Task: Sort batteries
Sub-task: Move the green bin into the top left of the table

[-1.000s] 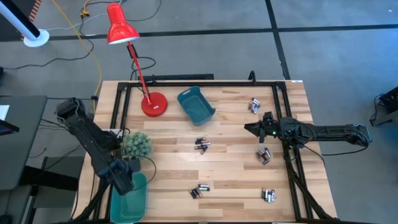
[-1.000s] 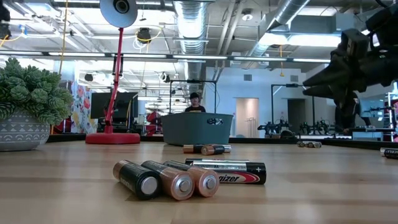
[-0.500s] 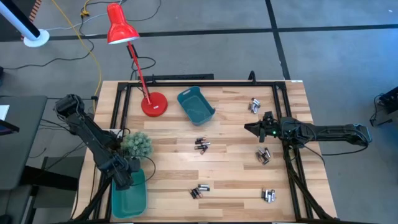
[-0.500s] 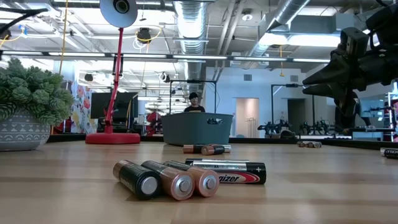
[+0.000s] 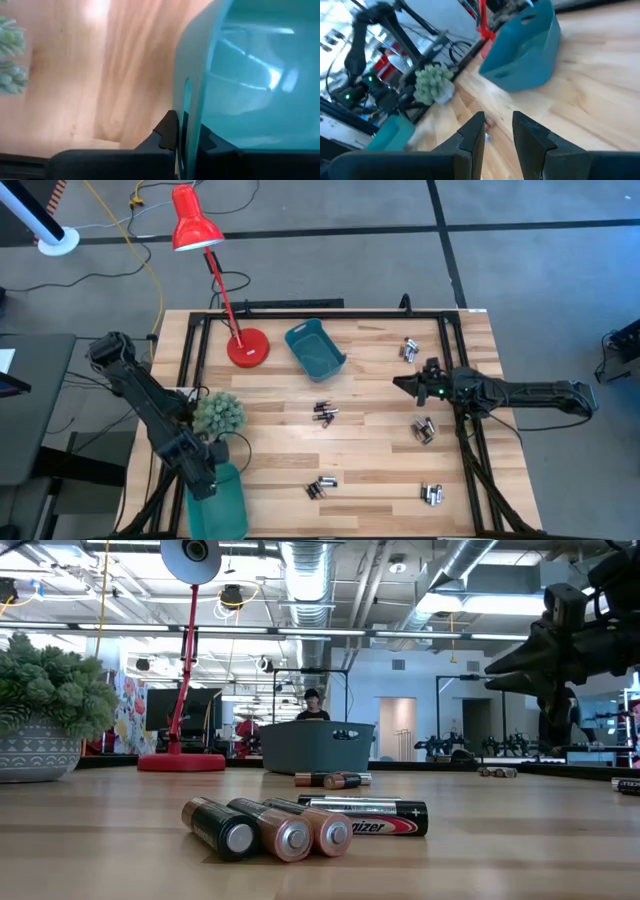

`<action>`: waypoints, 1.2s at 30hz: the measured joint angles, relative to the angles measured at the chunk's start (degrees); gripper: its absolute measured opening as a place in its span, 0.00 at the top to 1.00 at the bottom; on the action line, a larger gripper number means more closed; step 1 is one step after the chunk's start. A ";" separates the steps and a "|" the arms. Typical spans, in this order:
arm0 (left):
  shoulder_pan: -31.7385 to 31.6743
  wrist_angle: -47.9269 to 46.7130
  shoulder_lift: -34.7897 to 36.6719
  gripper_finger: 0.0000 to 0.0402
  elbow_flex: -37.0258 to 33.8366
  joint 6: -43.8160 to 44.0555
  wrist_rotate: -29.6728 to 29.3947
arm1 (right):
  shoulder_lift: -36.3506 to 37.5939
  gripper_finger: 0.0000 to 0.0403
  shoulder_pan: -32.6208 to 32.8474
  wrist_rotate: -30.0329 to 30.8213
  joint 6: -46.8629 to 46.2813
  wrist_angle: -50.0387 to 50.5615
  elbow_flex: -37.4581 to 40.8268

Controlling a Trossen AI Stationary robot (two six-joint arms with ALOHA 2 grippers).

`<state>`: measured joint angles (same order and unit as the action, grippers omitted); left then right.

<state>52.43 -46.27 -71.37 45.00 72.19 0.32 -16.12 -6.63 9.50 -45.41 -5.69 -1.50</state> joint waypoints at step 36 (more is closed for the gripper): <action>-71.70 -26.94 -3.49 1.00 31.00 -44.31 2.87 | -14.66 0.71 -2.14 -5.22 10.10 0.97 -10.25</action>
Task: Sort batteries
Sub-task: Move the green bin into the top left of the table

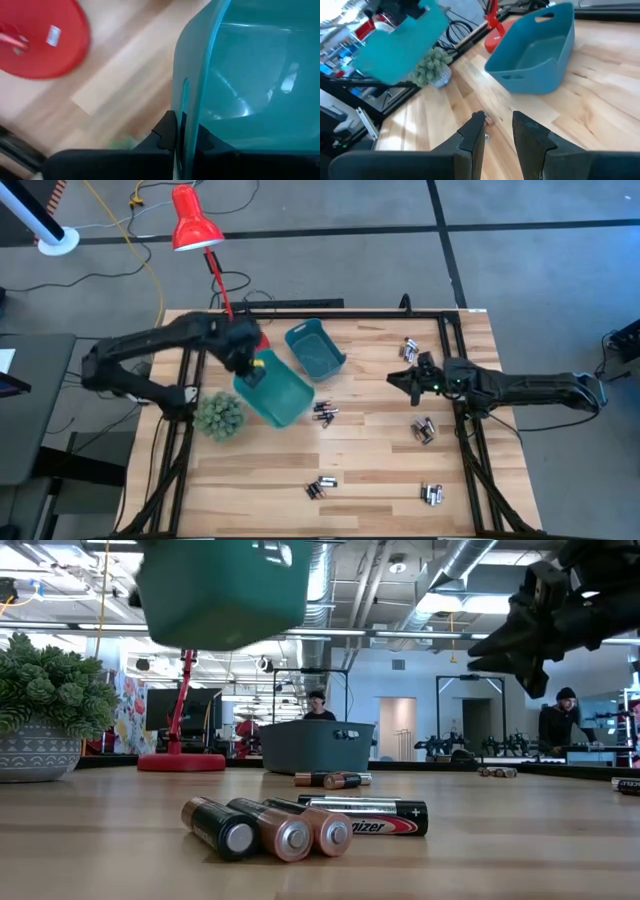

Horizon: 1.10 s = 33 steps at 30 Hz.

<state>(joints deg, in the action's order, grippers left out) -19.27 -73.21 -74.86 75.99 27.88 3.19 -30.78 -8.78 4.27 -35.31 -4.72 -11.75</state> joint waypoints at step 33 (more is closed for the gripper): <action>-24.52 -8.41 -52.90 1.00 38.06 -59.19 -10.70 | -0.70 0.71 -9.44 0.16 -11.66 -0.47 -0.02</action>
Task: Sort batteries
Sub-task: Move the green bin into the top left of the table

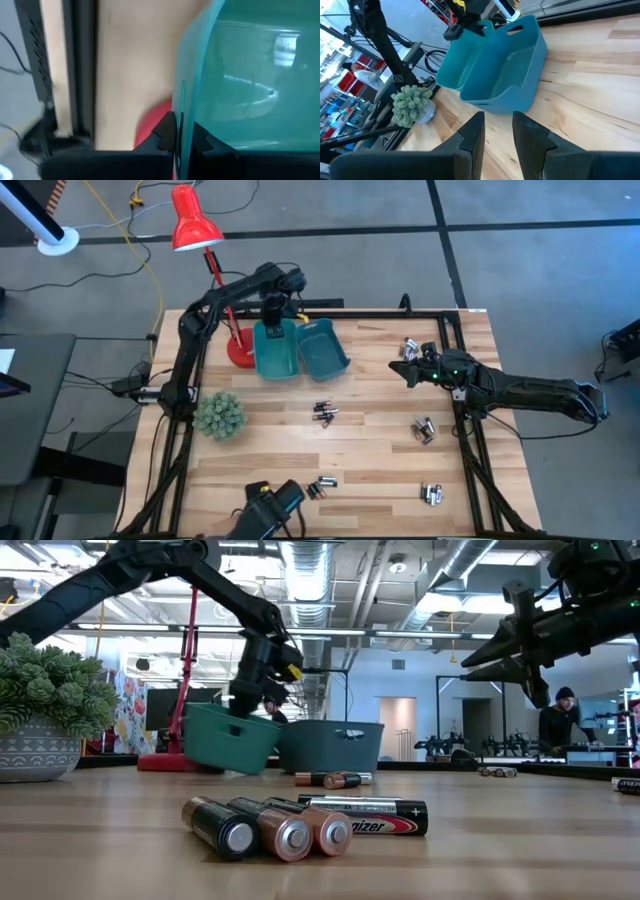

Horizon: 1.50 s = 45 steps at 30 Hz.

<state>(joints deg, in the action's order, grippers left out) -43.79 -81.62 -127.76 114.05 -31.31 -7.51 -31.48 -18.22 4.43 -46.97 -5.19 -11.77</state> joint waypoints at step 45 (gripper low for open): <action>3.80 4.67 -3.63 1.00 0.95 -0.38 12.37 | 0.00 0.71 3.19 0.17 -2.12 0.08 0.02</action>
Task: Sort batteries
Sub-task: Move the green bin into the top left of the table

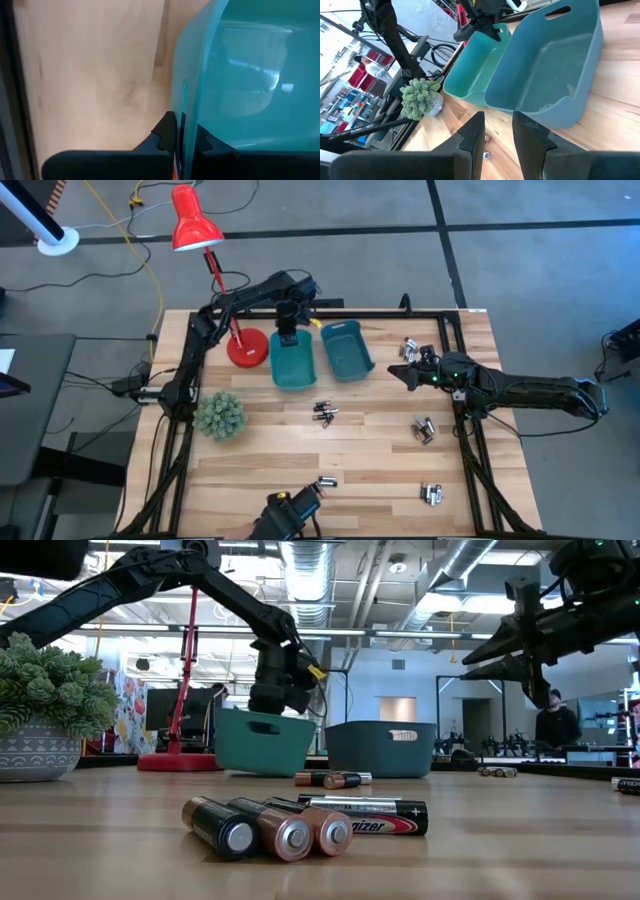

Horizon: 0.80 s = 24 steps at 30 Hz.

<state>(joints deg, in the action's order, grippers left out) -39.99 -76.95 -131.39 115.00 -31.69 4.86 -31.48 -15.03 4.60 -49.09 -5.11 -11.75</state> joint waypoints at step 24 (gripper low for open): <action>0.48 2.32 0.00 0.76 0.00 0.06 -4.01 | 0.00 0.71 -0.06 0.00 1.34 -0.03 0.00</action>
<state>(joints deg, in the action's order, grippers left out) -39.51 -74.64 -131.39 115.00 -31.63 0.86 -31.48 -15.08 4.60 -47.75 -5.15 -11.75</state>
